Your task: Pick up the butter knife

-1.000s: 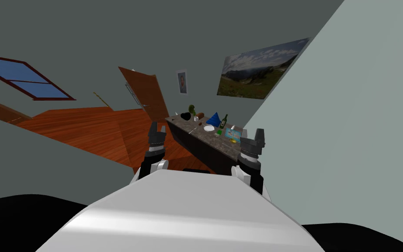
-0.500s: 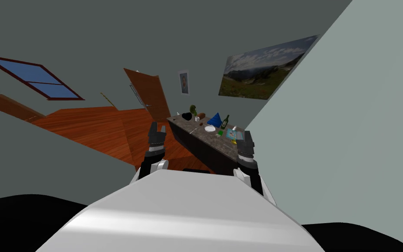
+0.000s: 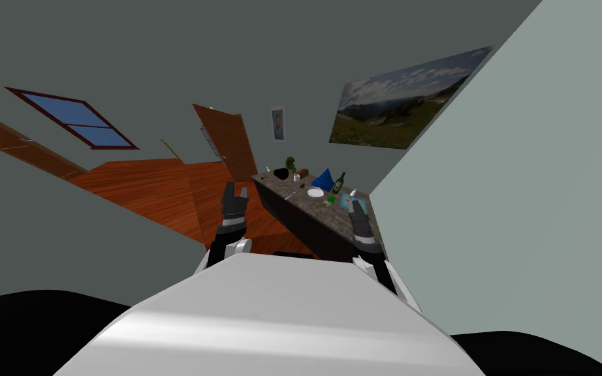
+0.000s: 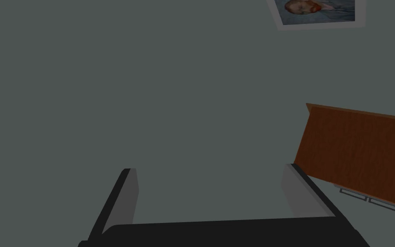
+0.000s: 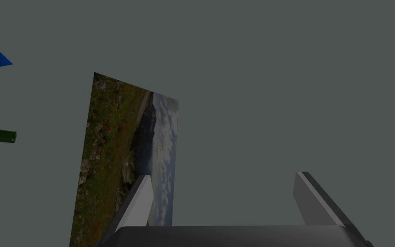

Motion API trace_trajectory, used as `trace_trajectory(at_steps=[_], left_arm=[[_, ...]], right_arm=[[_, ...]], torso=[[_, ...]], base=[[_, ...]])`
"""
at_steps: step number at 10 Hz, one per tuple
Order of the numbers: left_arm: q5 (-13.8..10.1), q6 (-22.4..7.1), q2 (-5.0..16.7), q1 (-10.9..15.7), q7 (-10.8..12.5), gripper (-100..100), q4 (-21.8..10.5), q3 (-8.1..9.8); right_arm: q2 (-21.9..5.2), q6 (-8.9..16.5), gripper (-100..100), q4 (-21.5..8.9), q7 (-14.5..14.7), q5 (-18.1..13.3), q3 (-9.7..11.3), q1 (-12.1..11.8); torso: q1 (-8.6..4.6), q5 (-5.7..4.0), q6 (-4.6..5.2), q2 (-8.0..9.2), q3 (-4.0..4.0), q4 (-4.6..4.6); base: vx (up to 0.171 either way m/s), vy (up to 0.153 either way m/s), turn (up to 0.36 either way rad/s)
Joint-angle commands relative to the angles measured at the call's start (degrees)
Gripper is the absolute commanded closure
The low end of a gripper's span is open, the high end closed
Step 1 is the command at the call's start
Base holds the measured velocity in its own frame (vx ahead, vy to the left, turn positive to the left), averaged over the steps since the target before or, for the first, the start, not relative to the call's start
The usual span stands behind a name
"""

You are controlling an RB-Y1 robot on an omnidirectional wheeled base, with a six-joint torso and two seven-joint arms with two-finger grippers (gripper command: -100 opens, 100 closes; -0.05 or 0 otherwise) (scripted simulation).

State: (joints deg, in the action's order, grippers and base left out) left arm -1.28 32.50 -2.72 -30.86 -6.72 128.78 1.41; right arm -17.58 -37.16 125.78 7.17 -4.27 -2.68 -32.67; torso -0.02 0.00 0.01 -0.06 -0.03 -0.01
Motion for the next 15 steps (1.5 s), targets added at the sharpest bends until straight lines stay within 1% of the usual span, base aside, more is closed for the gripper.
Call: trace_trajectory(at_steps=[1, 2, 3, 5, 6, 7, 8, 9, 10, 11, 12, 13, 14, 15], left_arm=[[0.0, 0.0, 0.0, 0.0, 0.0, 0, 0.0, 0.0], [0.0, 0.0, 0.0, 0.0, 0.0, 0, 0.0, 0.0], [0.0, 0.0, 0.0, 0.0, 0.0, 0, 0.0, 0.0], [0.0, 0.0, 0.0, 0.0, 0.0, 0, 0.0, 0.0], [0.0, 0.0, 0.0, 0.0, 0.0, 0, 0.0, 0.0], [0.0, 0.0, 0.0, 0.0, 0.0, 0, 0.0, 0.0], [0.0, 0.0, 0.0, 0.0, 0.0, 0, 0.0, 0.0], [0.0, 0.0, 0.0, 0.0, 0.0, 0, 0.0, 0.0], [0.0, 0.0, 0.0, 0.0, 0.0, 0, 0.0, 0.0], [0.0, 0.0, 0.0, 0.0, 0.0, 0, 0.0, 0.0], [0.0, 0.0, 0.0, 0.0, 0.0, 0, 0.0, 0.0], [0.0, 0.0, 0.0, 0.0, 0.0, 0, 0.0, 0.0], [0.0, 0.0, 0.0, 0.0, 0.0, 0, 0.0, 0.0], [0.0, 0.0, 0.0, 0.0, 0.0, 0, 0.0, 0.0]], right_arm=[[-2.9, 0.3, -100, -1.5, 0.5, -1.1, 0.1, -0.2], [-4.8, 0.2, -100, -3.0, 0.9, -2.1, 0.3, -0.7], [-5.6, 0.2, -100, -3.0, 0.9, -2.1, 0.3, -0.7], [-9.5, 0.1, -100, -6.2, 1.9, -4.3, 0.6, -1.6], [-10.8, 0.1, -100, -6.2, 1.9, -4.3, 0.6, -1.6], [-12.6, 0.0, -100, -7.9, 2.4, -5.5, 0.7, -2.0], [-13.5, 0.0, -100, -7.9, 2.4, -5.5, 0.7, -2.0], [-15.4, -0.1, -100, -9.7, 2.9, -6.6, 0.9, -2.5], [-16.2, -0.1, -100, -9.7, 2.9, -6.6, 0.9, -2.5], [-18.4, -0.1, -100, -11.4, 3.4, -7.9, 1.1, -3.0], [-19.0, -0.1, -100, -11.4, 3.4, -7.9, 1.1, -3.0], [-21.3, -0.2, -100, -13.3, 3.9, -9.1, 1.2, -3.4], [-21.8, -0.2, -100, -13.3, 3.9, -9.1, 1.2, -3.4], [-24.1, -0.3, -100, -15.1, 4.5, -10.4, 1.4, -3.9]], torso=[[0.0, 0.0, 0.0, 0.0, 0.0, 0.0], [0.0, 0.0, -0.01, -0.01, -0.01, 0.0], [0.03, 0.0, 0.0, -0.03, -0.02, -0.01], [0.01, 0.0, -0.01, -0.02, -0.01, -0.01], [0.04, 0.01, -0.01, -0.03, -0.02, -0.01], [0.02, 0.01, 0.0, -0.02, -0.01, -0.01], [0.02, 0.0, 0.0, -0.03, -0.02, -0.01], [0.02, 0.01, 0.01, -0.01, -0.01, 0.0], [0.03, 0.01, 0.0, -0.01, -0.01, 0.0], [0.03, 0.01, 0.01, 0.0, 0.0, 0.0], [0.03, 0.01, 0.0, -0.01, -0.01, 0.0], [0.03, 0.01, 0.01, -0.01, 0.0, 0.0], [0.03, 0.01, 0.0, -0.02, -0.01, -0.01], [0.03, 0.01, 0.01, -0.02, -0.01, 0.0]], base=[[0.012, 0.005, 0.062], [0.026, 0.007, 0.099], [0.019, 0.003, 0.035], [0.018, 0.008, 0.089], [0.018, 0.004, 0.044], [0.019, 0.006, 0.066], [0.014, 0.004, 0.04], [0.015, 0.007, 0.085], [0.013, 0.004, 0.036], [0.015, 0.007, 0.079], [0.013, 0.003, 0.035], [0.021, 0.008, 0.09], [0.018, 0.003, 0.036], [0.018, 0.002, 0.063]])
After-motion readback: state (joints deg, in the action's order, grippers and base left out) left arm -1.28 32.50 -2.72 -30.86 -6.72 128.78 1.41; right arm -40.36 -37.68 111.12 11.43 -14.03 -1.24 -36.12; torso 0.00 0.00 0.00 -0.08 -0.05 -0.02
